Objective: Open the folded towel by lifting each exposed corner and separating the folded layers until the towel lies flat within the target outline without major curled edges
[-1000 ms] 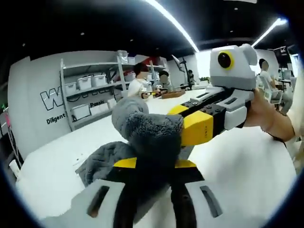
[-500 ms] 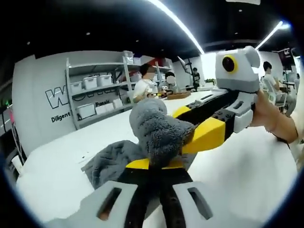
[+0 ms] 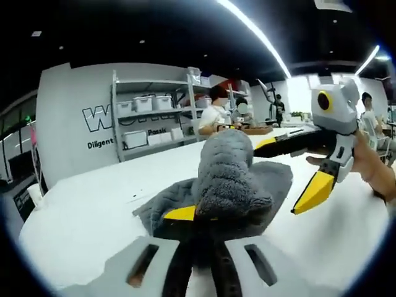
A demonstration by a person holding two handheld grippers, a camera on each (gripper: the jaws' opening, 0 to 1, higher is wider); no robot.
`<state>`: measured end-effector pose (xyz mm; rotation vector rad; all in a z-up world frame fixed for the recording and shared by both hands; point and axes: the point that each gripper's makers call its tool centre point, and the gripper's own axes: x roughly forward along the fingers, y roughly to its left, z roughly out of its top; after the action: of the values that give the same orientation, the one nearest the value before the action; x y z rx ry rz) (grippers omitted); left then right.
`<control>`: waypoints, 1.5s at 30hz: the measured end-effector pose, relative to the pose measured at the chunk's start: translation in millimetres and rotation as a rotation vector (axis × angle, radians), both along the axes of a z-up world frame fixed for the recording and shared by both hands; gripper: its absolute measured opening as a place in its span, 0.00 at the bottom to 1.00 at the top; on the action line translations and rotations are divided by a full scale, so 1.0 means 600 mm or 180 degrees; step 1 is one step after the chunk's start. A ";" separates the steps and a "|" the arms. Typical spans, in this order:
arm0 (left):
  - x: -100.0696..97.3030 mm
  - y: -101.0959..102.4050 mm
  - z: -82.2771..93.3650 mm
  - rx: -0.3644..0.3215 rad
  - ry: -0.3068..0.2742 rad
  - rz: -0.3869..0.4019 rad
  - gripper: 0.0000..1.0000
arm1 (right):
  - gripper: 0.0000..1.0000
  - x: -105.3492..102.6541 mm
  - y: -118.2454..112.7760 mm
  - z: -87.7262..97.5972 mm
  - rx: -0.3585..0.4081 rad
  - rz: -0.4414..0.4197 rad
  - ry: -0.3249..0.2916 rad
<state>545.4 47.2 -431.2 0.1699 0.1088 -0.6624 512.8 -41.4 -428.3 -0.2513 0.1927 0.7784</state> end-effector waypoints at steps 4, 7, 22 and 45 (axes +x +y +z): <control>0.010 0.026 -0.001 -0.0048 0.0032 0.0150 0.02 | 0.91 0.009 -0.015 -0.007 0.0081 -0.0101 0.0132; 0.016 0.043 0.002 -0.0090 0.0023 0.0249 0.02 | 0.97 0.011 -0.021 -0.010 0.0098 -0.0145 0.0168; 0.047 0.186 0.002 -0.0368 0.0181 0.1140 0.02 | 0.99 0.010 -0.025 -0.024 0.0042 -0.0188 0.0299; 0.028 0.425 0.009 -0.0365 0.0139 0.2308 0.02 | 0.99 0.008 -0.035 -0.035 0.0046 -0.0213 0.0432</control>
<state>562.3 301.9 -425.8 -0.0017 0.1625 0.0514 517.8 -62.4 -449.6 -0.1775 0.3221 0.7305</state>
